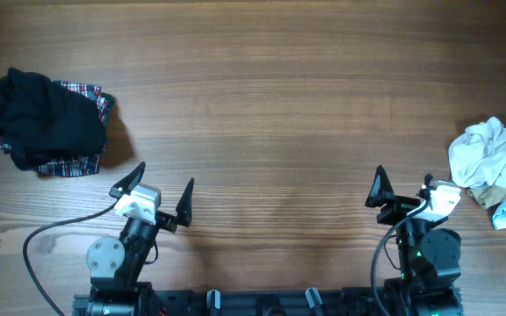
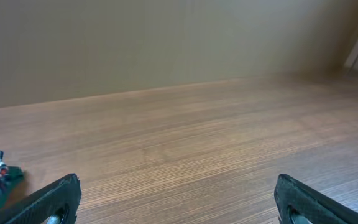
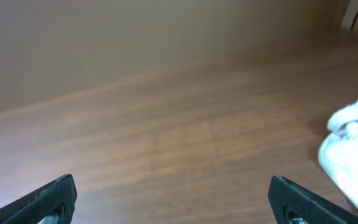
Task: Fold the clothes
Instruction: 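Move the right gripper toward the white garment at the right edge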
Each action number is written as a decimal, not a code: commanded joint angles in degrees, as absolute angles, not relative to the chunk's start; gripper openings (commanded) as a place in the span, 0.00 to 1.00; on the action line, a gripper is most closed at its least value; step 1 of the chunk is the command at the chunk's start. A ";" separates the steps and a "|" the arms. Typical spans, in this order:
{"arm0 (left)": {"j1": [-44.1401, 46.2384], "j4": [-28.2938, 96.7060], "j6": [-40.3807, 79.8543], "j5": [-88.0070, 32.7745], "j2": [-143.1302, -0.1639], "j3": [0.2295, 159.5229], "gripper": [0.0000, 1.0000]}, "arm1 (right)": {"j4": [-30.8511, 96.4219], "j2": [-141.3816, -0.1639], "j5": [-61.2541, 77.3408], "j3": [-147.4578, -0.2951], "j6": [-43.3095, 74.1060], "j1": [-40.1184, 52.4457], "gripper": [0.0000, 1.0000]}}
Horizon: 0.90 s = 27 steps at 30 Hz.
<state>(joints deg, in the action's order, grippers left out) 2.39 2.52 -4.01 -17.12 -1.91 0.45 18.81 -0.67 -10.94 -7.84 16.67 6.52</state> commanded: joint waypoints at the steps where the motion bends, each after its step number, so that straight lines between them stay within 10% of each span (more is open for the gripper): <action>1: 2.02 2.48 -4.03 -21.93 -2.09 0.32 1.00 | 18.41 -0.43 -10.41 -7.68 37.28 6.39 1.00; 13: 2.00 12.88 14.96 -18.48 -20.05 22.90 1.00 | 17.74 -14.35 24.16 -17.17 26.92 6.39 1.00; 20: 2.85 37.39 13.76 -19.03 -56.45 60.86 1.00 | 39.35 -51.35 23.14 -49.60 16.49 6.39 1.00; 27: 2.83 37.43 18.48 -25.08 -65.71 63.53 1.00 | 55.33 -66.46 3.03 -71.35 15.77 4.67 1.00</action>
